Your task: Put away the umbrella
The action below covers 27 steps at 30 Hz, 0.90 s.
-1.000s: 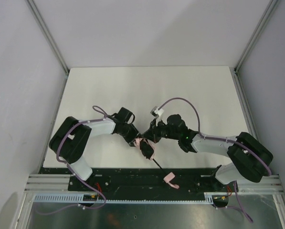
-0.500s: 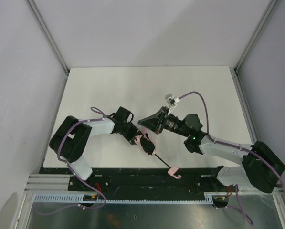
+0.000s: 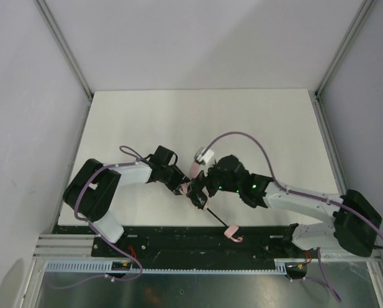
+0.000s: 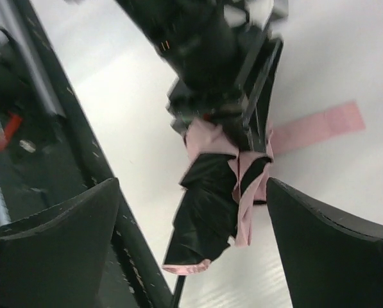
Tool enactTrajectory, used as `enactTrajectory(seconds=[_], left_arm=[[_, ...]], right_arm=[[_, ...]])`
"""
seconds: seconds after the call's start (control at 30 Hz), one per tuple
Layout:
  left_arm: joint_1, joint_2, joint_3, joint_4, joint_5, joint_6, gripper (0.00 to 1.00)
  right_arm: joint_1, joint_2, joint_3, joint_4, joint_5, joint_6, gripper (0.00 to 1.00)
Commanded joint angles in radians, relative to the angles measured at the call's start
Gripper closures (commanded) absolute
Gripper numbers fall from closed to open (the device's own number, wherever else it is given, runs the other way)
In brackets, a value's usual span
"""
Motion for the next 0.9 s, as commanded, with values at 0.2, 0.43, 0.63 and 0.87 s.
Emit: enactTrajectory(seconds=[0.2,0.43,0.63,0.87], left_arm=[[0.005,0.002,-0.041,-0.103,-0.108,0.0,1.0],[-0.007,-0.023,-0.051,-0.103,-0.113,-0.041,1.0],[-0.01,-0.05,-0.055,-0.102,-0.114,-0.067,1.0],[-0.001,-0.071,-0.054,-0.062,-0.105,-0.052,0.91]], right_arm=[[0.083,0.312,0.123,-0.018,0.264,-0.135,0.01],[0.099,0.45,0.187,0.032,0.31,-0.135,0.19],[0.098,0.508,0.195,0.033,0.284,-0.13,0.63],[0.085,0.534,0.194,0.012,0.204,-0.128,0.99]])
